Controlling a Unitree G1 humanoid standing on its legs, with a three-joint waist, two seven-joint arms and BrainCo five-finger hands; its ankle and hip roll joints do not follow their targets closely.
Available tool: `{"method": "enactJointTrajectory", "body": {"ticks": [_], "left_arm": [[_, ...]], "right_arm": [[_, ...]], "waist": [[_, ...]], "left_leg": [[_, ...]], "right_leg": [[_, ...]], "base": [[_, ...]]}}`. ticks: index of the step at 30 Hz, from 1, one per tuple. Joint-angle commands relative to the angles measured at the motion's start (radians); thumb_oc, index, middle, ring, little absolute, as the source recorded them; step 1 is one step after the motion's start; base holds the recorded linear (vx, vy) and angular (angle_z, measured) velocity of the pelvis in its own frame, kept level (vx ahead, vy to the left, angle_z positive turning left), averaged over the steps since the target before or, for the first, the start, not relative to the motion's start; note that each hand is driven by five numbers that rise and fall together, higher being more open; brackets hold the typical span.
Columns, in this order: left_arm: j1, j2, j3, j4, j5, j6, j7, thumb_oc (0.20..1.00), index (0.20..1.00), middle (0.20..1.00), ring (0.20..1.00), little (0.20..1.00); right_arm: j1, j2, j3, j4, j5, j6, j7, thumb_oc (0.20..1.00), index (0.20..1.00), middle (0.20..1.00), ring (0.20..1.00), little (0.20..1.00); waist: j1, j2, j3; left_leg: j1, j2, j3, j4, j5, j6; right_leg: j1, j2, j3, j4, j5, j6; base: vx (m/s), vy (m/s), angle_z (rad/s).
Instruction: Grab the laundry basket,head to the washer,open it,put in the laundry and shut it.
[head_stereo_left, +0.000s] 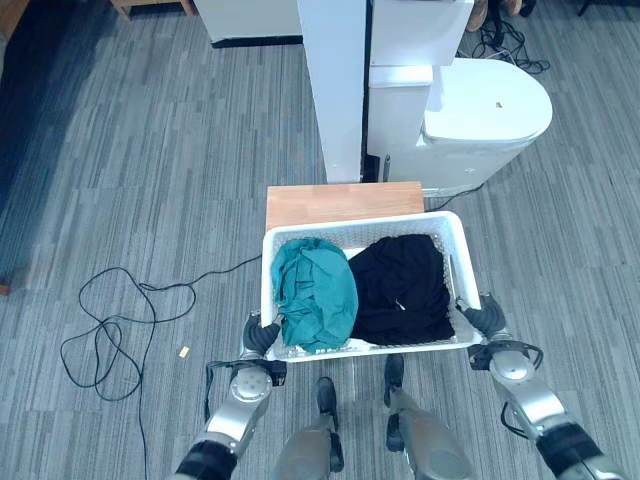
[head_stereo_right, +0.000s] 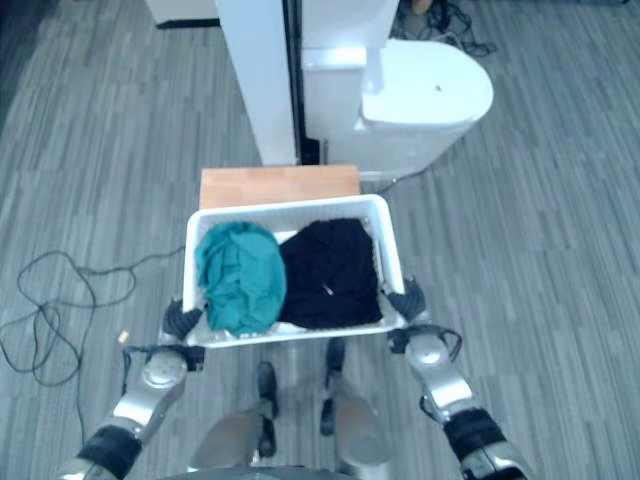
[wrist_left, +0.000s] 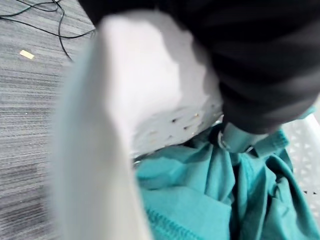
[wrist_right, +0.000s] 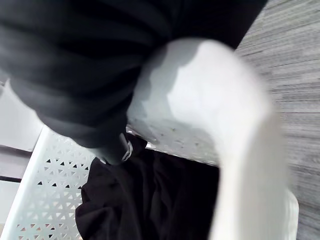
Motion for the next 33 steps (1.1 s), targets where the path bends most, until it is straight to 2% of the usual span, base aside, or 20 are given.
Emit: {"method": "enactJointTrajectory", "body": {"ticks": [1, 7, 9, 11, 12, 14, 15, 16, 17, 18, 20, 22, 23, 24, 26, 27, 29, 30, 31, 33], "left_arm": [[0.013, 0.043, 0.087, -0.083, -0.028, -0.093, -0.076, 0.2, 0.2, 0.2, 0.2, 0.2], [0.119, 0.044, 0.1, -0.173, -0.042, -0.084, -0.138, 0.2, 0.2, 0.2, 0.2, 0.2], [0.13, 0.043, 0.087, -0.192, -0.044, -0.087, -0.149, 0.2, 0.2, 0.2, 0.2, 0.2], [0.124, 0.049, 0.065, -0.227, -0.033, -0.092, -0.147, 0.2, 0.2, 0.2, 0.2, 0.2], [0.127, 0.052, 0.061, -0.233, -0.027, -0.09, -0.151, 0.2, 0.2, 0.2, 0.2, 0.2], [0.132, 0.057, 0.058, -0.241, -0.02, -0.09, -0.157, 0.2, 0.2, 0.2, 0.2, 0.2], [0.13, 0.07, 0.054, -0.256, -0.007, -0.094, -0.163, 0.2, 0.2, 0.2, 0.2, 0.2], [0.13, 0.07, 0.054, -0.256, -0.007, -0.094, -0.163, 0.2, 0.2, 0.2, 0.2, 0.2], [0.129, 0.077, 0.048, -0.272, 0.001, -0.095, -0.167, 0.2, 0.2, 0.2, 0.2, 0.2], [0.131, 0.089, 0.051, -0.286, 0.012, -0.099, -0.172, 0.2, 0.2, 0.2, 0.2, 0.2], [0.133, 0.097, 0.055, -0.303, 0.012, -0.103, -0.169, 0.2, 0.2, 0.2, 0.2, 0.2], [0.129, 0.099, 0.058, -0.304, 0.009, -0.107, -0.162, 0.2, 0.2, 0.2, 0.2, 0.2], [0.121, 0.104, 0.068, -0.322, 0.001, -0.115, -0.15, 0.2, 0.2, 0.2, 0.2, 0.2], [0.121, 0.105, 0.069, -0.322, 0.001, -0.115, -0.15, 0.2, 0.2, 0.2, 0.2, 0.2], [0.115, 0.101, 0.071, -0.334, -0.006, -0.12, -0.142, 0.2, 0.2, 0.2, 0.2, 0.2], [0.113, 0.098, 0.072, -0.334, -0.007, -0.119, -0.142, 0.2, 0.2, 0.2, 0.2, 0.2], [0.105, 0.086, 0.068, -0.317, -0.007, -0.113, -0.148, 0.2, 0.2, 0.2, 0.2, 0.2], [0.105, 0.085, 0.068, -0.316, -0.007, -0.113, -0.148, 0.2, 0.2, 0.2, 0.2, 0.2], [0.11, 0.077, 0.059, -0.305, 0.007, -0.109, -0.163, 0.2, 0.2, 0.2, 0.2, 0.2], [0.115, 0.069, 0.055, -0.298, 0.009, -0.112, -0.169, 0.2, 0.2, 0.2, 0.2, 0.2]], "right_arm": [[0.01, -0.016, -0.079, -0.129, 0.003, -0.109, 0.059, 0.2, 0.2, 0.2, 0.2, 0.2], [0.144, -0.023, -0.14, -0.257, 0.017, -0.13, 0.111, 0.2, 0.2, 0.2, 0.2, 0.2], [0.168, -0.028, -0.149, -0.277, 0.011, -0.134, 0.12, 0.2, 0.2, 0.2, 0.2, 0.2], [0.189, -0.023, -0.159, -0.272, 0.033, -0.139, 0.121, 0.2, 0.2, 0.2, 0.2, 0.2], [0.202, -0.023, -0.168, -0.275, 0.035, -0.138, 0.127, 0.2, 0.2, 0.2, 0.2, 0.2], [0.223, -0.025, -0.184, -0.288, 0.035, -0.138, 0.132, 0.2, 0.2, 0.2, 0.2, 0.2], [0.231, -0.02, -0.196, -0.289, 0.04, -0.14, 0.13, 0.2, 0.2, 0.2, 0.2, 0.2], [0.232, -0.02, -0.196, -0.29, 0.04, -0.14, 0.13, 0.2, 0.2, 0.2, 0.2, 0.2], [0.237, -0.02, -0.208, -0.298, 0.043, -0.142, 0.129, 0.2, 0.2, 0.2, 0.2, 0.2], [0.239, -0.014, -0.213, -0.307, 0.046, -0.144, 0.136, 0.2, 0.2, 0.2, 0.2, 0.2], [0.236, -0.006, -0.211, -0.316, 0.048, -0.146, 0.14, 0.2, 0.2, 0.2, 0.2, 0.2], [0.229, -0.003, -0.203, -0.316, 0.05, -0.146, 0.141, 0.2, 0.2, 0.2, 0.2, 0.2], [0.21, 0.003, -0.19, -0.325, 0.055, -0.149, 0.14, 0.2, 0.2, 0.2, 0.2, 0.2], [0.209, 0.004, -0.19, -0.325, 0.055, -0.149, 0.14, 0.2, 0.2, 0.2, 0.2, 0.2], [0.19, 0.003, -0.176, -0.334, 0.049, -0.15, 0.143, 0.2, 0.2, 0.2, 0.2, 0.2], [0.184, 0.005, -0.169, -0.335, 0.048, -0.151, 0.144, 0.2, 0.2, 0.2, 0.2, 0.2], [0.186, 0.008, -0.164, -0.335, 0.046, -0.153, 0.149, 0.2, 0.2, 0.2, 0.2, 0.2], [0.187, 0.008, -0.165, -0.336, 0.045, -0.153, 0.149, 0.2, 0.2, 0.2, 0.2, 0.2], [0.204, 0.008, -0.172, -0.336, 0.048, -0.15, 0.156, 0.2, 0.2, 0.2, 0.2, 0.2], [0.217, 0.005, -0.175, -0.335, 0.053, -0.15, 0.16, 0.2, 0.2, 0.2, 0.2, 0.2]], "waist": [[-0.009, -0.026, -0.114], [-0.032, -0.035, -0.135], [-0.041, -0.037, -0.135], [-0.064, -0.035, -0.138], [-0.078, -0.032, -0.146], [-0.092, -0.028, -0.158], [-0.121, -0.026, -0.169], [-0.118, -0.027, -0.169], [-0.134, -0.027, -0.168], [-0.154, -0.027, -0.17], [-0.172, -0.029, -0.164], [-0.177, -0.03, -0.157], [-0.167, -0.028, -0.149], [-0.166, -0.031, -0.151], [-0.152, -0.024, -0.153], [-0.142, -0.012, -0.16], [-0.139, -0.007, -0.184], [-0.138, -0.006, -0.184], [-0.163, -0.006, -0.2], [-0.167, -0.002, -0.207]], "left_leg": [[-0.053, 0.037, -0.002, 0.081, -0.021, -0.041], [-0.035, 0.057, 0.003, 0.166, -0.056, -0.051], [-0.033, 0.044, -0.03, 0.181, -0.07, -0.047], [-0.039, 0.004, -0.103, 0.187, -0.101, -0.04], [-0.037, -0.001, -0.107, 0.173, -0.101, -0.034], [-0.021, 0.0, -0.095, 0.155, -0.105, -0.027], [-0.005, -0.004, -0.068, 0.145, -0.111, -0.016], [-0.004, -0.004, -0.065, 0.144, -0.111, -0.015], [0.006, -0.005, -0.041, 0.141, -0.118, -0.009], [0.014, -0.01, 0.008, 0.132, -0.123, 0.004], [0.024, -0.01, 0.07, 0.124, -0.128, 0.016], [0.029, -0.008, 0.106, 0.128, -0.135, 0.022], [0.045, 0.004, 0.183, 0.13, -0.151, 0.025], [0.041, 0.003, 0.185, 0.129, -0.146, 0.025], [0.068, 0.023, 0.261, 0.13, -0.156, 0.02], [0.088, 0.036, 0.278, 0.125, -0.175, 0.01], [0.125, 0.068, 0.385, 0.127, -0.176, -0.008], [0.126, 0.069, 0.386, 0.127, -0.176, -0.009], [0.15, 0.083, 0.417, 0.157, -0.195, -0.013], [0.15, 0.105, 0.434, 0.207, -0.206, -0.024]], "right_leg": [[0.027, -0.024, 0.046, 0.111, -0.217, 0.086], [0.083, -0.007, 0.05, 0.107, -0.238, 0.071], [0.086, -0.005, 0.065, 0.108, -0.236, 0.072], [0.074, -0.003, 0.103, 0.118, -0.226, 0.077], [0.067, -0.003, 0.111, 0.118, -0.22, 0.079], [0.065, -0.002, 0.126, 0.117, -0.214, 0.085], [0.053, -0.002, 0.158, 0.118, -0.197, 0.097], [0.052, -0.001, 0.161, 0.119, -0.197, 0.097], [0.04, 0.001, 0.185, 0.126, -0.188, 0.105], [0.011, 0.009, 0.238, 0.136, -0.171, 0.12], [-0.024, 0.019, 0.284, 0.155, -0.154, 0.137], [-0.048, 0.024, 0.294, 0.168, -0.146, 0.148], [-0.072, 0.006, 0.234, 0.179, -0.146, 0.153], [-0.076, 0.005, 0.236, 0.176, -0.142, 0.152], [-0.088, -0.049, 0.061, 0.196, -0.16, 0.142], [-0.08, -0.077, -0.03, 0.206, -0.189, 0.142], [-0.055, -0.146, -0.247, 0.223, -0.213, 0.117], [-0.053, -0.145, -0.247, 0.222, -0.213, 0.116], [-0.049, -0.135, -0.214, 0.213, -0.219, 0.112], [-0.034, -0.12, -0.193, 0.193, -0.223, 0.105]], "base": [[-0.01, -0.128, 0.08], [0.0, -0.073, 0.14], [-0.03, 0.061, -0.14], [-0.06, 0.135, -0.3], [-0.01, 0.146, -0.39], [0.0, 0.145, -0.58], [-0.01, 0.132, -0.6], [-0.02, 0.212, -0.69], [-0.04, 0.185, -0.95], [-0.07, 0.228, -0.99], [-0.07, 0.141, -1.39], [-0.06, 0.054, -1.27], [-0.07, 0.028, -1.07], [-0.04, -0.04, -1.14], [0.05, -0.066, -1.34], [0.07, -0.076, -1.82], [0.09, -0.169, -1.89], [0.21, -0.257, -1.81], [0.23, -0.213, -1.7], [0.19, -0.197, -1.21]]}}
